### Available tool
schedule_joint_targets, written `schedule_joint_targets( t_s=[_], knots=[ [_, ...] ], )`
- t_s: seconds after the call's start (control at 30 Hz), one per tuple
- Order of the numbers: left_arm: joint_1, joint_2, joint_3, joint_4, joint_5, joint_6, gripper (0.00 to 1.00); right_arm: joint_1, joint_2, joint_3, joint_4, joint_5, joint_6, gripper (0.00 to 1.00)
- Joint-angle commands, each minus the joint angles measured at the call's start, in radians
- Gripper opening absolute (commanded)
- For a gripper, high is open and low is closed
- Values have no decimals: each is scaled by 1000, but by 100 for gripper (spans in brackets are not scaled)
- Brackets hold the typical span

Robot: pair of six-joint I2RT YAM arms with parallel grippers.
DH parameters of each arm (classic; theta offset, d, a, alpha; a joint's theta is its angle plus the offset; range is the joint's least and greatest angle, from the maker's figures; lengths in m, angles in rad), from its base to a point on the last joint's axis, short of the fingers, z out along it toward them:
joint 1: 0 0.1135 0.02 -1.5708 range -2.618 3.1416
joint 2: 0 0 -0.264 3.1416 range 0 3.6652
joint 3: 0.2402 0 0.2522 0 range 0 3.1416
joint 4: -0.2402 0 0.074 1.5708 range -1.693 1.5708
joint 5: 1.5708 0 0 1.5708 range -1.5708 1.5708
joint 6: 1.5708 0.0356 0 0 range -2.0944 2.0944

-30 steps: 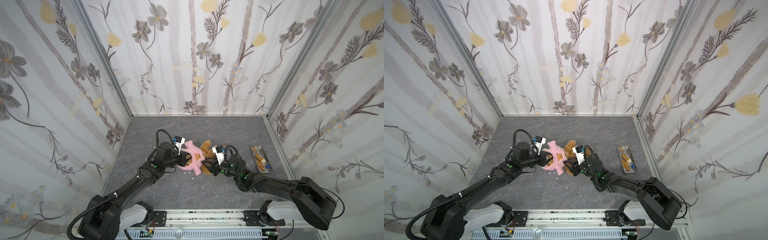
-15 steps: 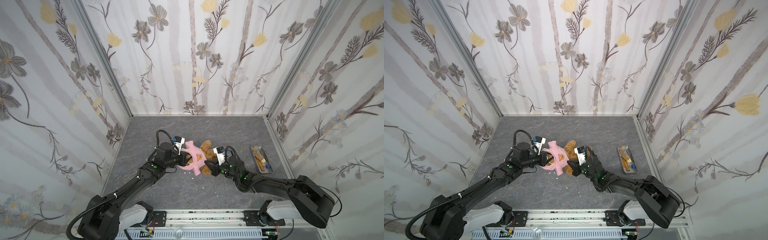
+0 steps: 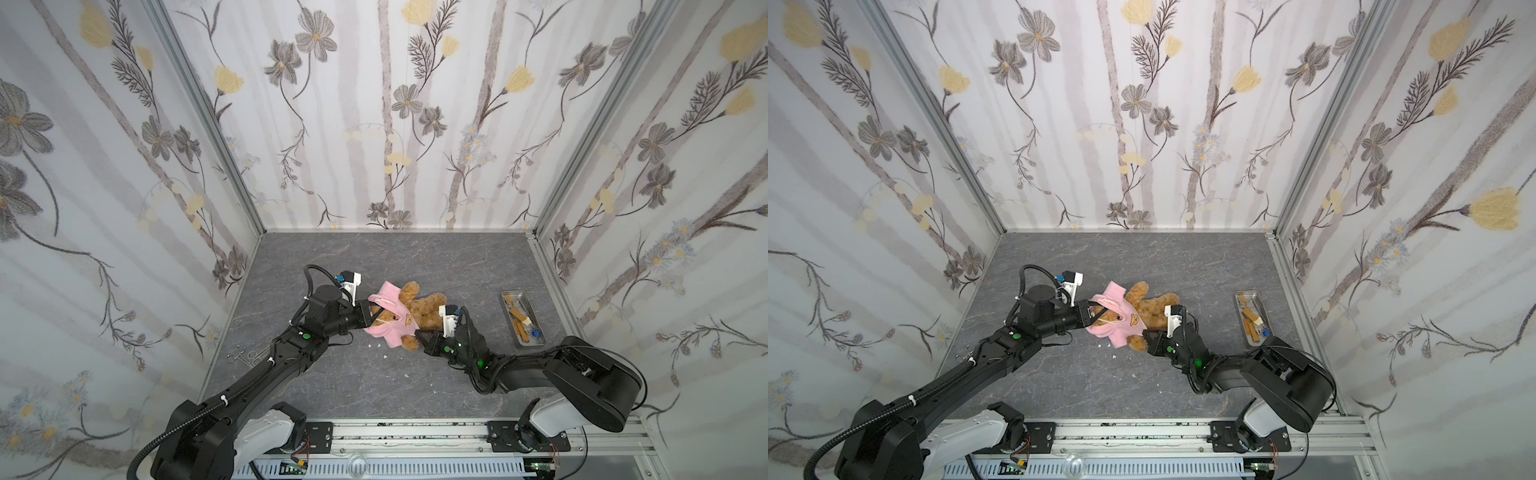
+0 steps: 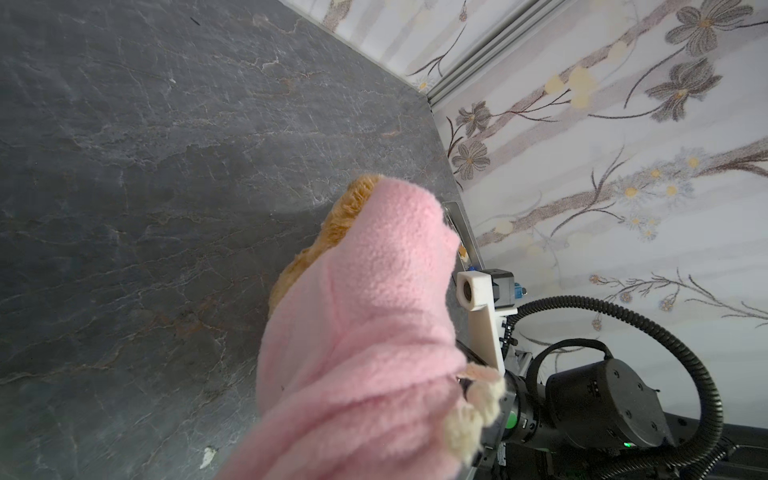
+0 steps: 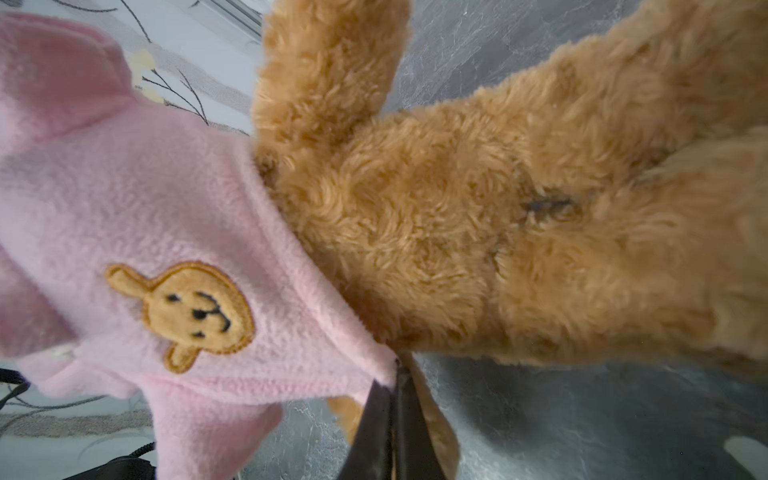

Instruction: Dress the teddy bear

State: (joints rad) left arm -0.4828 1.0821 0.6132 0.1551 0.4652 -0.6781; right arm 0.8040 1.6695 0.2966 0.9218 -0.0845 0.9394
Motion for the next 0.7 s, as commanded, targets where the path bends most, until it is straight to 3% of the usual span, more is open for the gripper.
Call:
schedule_joint_targets(
  t_s=[0.0, 0.17, 0.3, 0.43, 0.53, 0.67],
  knots=[
    [12, -26, -1, 197, -106, -63, 0, -2, 14, -33, -144, 145, 74, 0],
    [17, 6, 0, 198, 1, 35, 0, -14, 7, -43, -36, 95, -21, 0],
    [18, 6, -29, 194, 104, 250, 0, -27, -67, -31, 17, -39, -191, 21],
    [18, -28, -57, 186, 195, 499, 0, -67, -234, 23, -149, -200, -365, 40],
    [17, -60, -66, 182, 254, 666, 0, -113, -326, 70, -291, -309, -444, 43],
    [16, -100, -88, 182, 276, 876, 0, -163, -394, 120, -360, -419, -437, 44]
  ],
)
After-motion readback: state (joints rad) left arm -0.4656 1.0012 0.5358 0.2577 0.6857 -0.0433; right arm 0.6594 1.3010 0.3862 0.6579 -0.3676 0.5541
